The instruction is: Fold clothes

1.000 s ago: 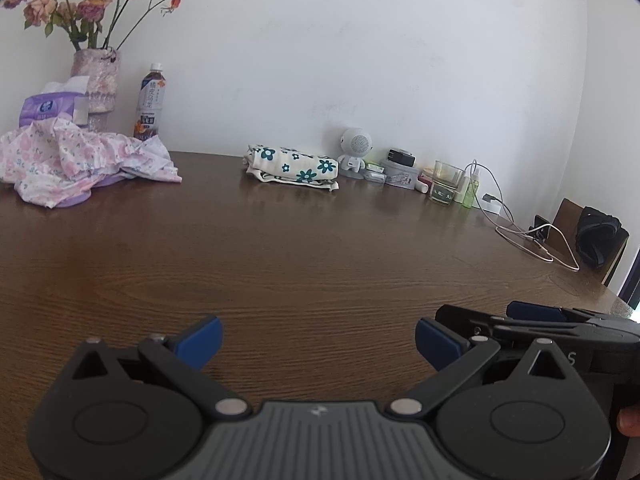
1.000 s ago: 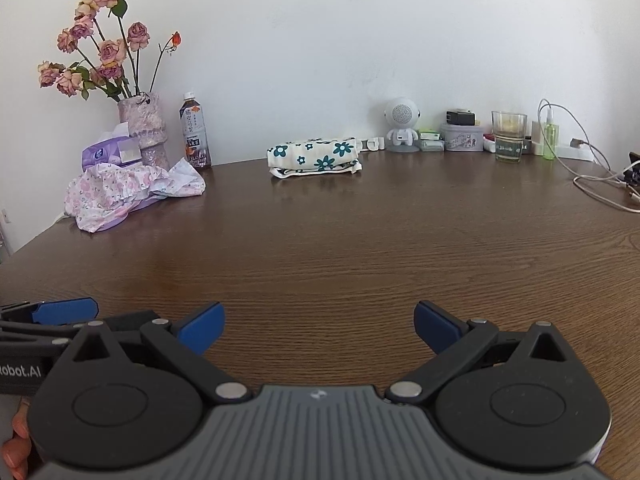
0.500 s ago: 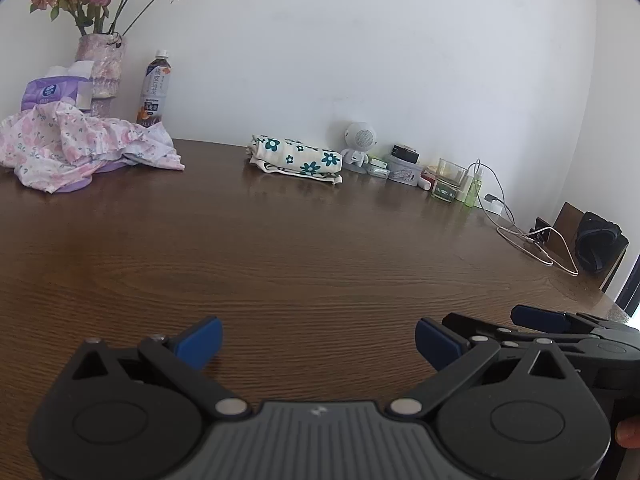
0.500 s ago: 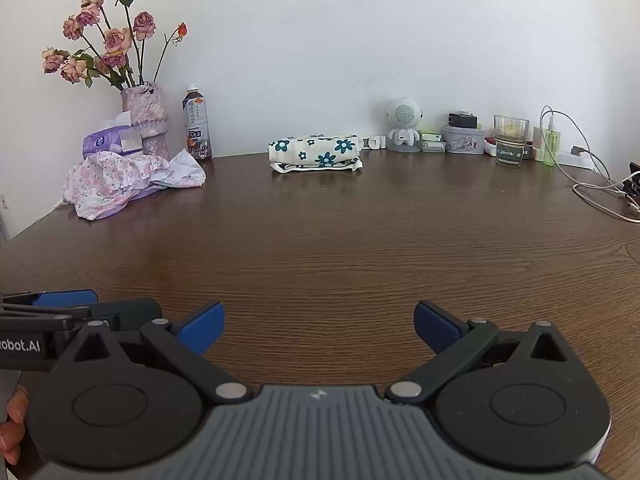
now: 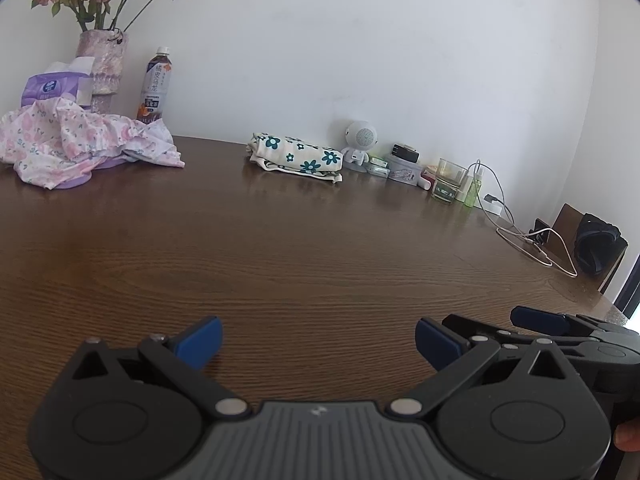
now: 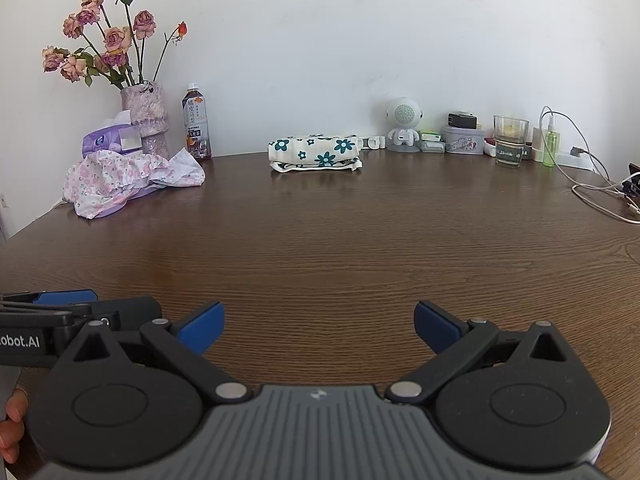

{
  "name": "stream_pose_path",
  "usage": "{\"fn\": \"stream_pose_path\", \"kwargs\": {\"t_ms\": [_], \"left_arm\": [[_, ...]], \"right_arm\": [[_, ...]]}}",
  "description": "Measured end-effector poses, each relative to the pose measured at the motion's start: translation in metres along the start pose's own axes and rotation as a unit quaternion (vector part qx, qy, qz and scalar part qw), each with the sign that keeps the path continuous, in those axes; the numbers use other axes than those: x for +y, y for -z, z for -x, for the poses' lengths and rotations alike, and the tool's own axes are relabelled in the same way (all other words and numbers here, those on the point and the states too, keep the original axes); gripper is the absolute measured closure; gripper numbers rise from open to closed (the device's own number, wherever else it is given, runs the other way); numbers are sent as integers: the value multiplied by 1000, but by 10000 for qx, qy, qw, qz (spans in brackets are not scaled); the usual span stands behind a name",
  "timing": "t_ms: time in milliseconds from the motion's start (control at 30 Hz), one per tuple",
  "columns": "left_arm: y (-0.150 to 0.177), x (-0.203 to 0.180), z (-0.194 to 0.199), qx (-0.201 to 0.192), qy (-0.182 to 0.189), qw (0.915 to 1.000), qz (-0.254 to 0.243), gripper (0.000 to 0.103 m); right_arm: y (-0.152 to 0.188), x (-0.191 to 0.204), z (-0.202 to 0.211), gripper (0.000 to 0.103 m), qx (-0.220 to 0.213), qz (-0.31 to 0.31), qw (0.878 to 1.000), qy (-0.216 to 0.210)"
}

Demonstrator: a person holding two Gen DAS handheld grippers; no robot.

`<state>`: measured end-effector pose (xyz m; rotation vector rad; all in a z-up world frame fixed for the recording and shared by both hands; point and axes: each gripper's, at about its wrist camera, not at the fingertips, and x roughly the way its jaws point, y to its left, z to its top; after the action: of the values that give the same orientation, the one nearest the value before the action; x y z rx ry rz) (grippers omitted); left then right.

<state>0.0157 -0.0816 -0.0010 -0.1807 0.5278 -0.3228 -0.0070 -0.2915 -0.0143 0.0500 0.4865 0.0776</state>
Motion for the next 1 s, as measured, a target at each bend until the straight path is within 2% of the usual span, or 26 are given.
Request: {"fn": "stream_pose_path", "kwargs": {"t_ms": [1000], "left_arm": [[1, -1, 0, -3, 20, 10000, 4, 0]], "right_arm": [[0, 1, -2, 0, 14, 18, 10000, 4]]}}
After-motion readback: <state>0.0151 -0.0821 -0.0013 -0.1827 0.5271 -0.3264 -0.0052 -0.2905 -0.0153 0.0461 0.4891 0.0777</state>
